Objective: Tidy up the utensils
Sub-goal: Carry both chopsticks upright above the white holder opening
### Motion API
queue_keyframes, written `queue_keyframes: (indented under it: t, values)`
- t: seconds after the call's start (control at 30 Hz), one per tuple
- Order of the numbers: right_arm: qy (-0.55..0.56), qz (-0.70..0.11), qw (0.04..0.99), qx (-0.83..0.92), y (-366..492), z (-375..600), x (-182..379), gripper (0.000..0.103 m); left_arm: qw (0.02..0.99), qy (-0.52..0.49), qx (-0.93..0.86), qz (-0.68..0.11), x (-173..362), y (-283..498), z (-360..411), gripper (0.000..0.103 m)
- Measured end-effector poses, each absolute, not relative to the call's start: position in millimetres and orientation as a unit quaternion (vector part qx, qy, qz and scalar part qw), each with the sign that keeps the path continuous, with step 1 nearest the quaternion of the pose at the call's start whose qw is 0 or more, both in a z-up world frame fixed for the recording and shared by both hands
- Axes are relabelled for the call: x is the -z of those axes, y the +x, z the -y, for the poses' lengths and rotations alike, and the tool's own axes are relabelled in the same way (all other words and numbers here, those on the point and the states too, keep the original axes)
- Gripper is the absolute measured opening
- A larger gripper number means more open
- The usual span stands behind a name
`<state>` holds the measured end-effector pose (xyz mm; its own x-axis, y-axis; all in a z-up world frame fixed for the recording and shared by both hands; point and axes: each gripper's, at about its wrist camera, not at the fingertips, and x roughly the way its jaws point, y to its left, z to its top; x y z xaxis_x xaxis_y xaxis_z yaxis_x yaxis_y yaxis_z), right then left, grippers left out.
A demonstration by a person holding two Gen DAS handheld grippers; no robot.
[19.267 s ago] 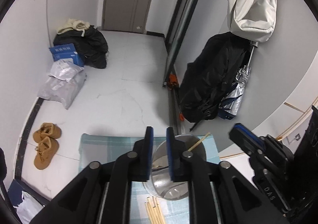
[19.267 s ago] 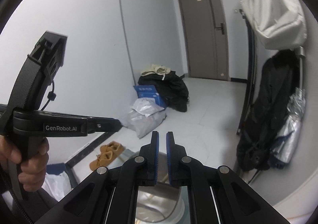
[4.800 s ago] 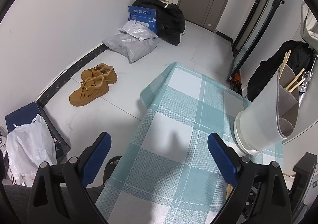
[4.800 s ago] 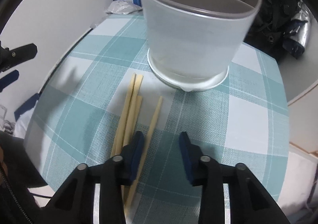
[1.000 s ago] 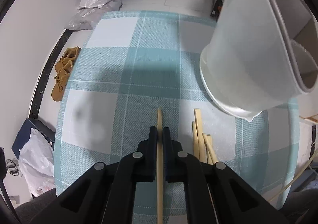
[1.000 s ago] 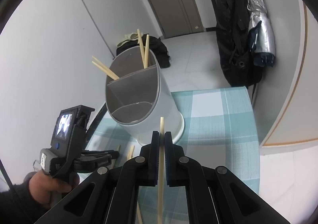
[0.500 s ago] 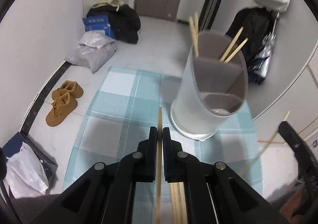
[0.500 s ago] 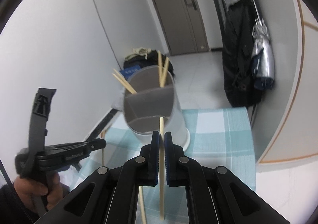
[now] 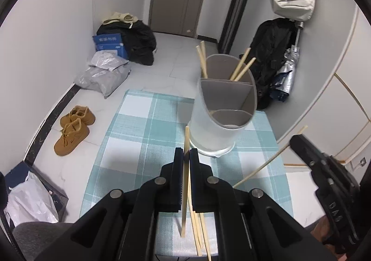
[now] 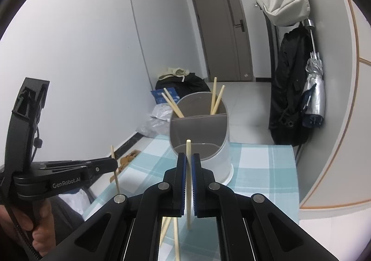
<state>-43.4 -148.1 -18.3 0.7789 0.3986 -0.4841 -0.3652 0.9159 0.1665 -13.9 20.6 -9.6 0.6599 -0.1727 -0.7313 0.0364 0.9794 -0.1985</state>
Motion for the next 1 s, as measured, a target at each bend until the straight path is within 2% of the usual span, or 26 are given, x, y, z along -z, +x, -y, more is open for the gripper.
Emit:
queue_keyframes:
  t: [0.67, 1.0]
  values:
    - [0.048, -0.251, 0.947, -0.193, -47, 145, 3, 0.004, 0.91, -0.047, 0.097, -0.401, -23, -23, -2, 0.001]
    - [0.048, -0.224, 0.952, -0.204, -44, 143, -32, 0.004, 0.915, -0.043, 0.128, -0.38, -59, -15, 12, 0.001]
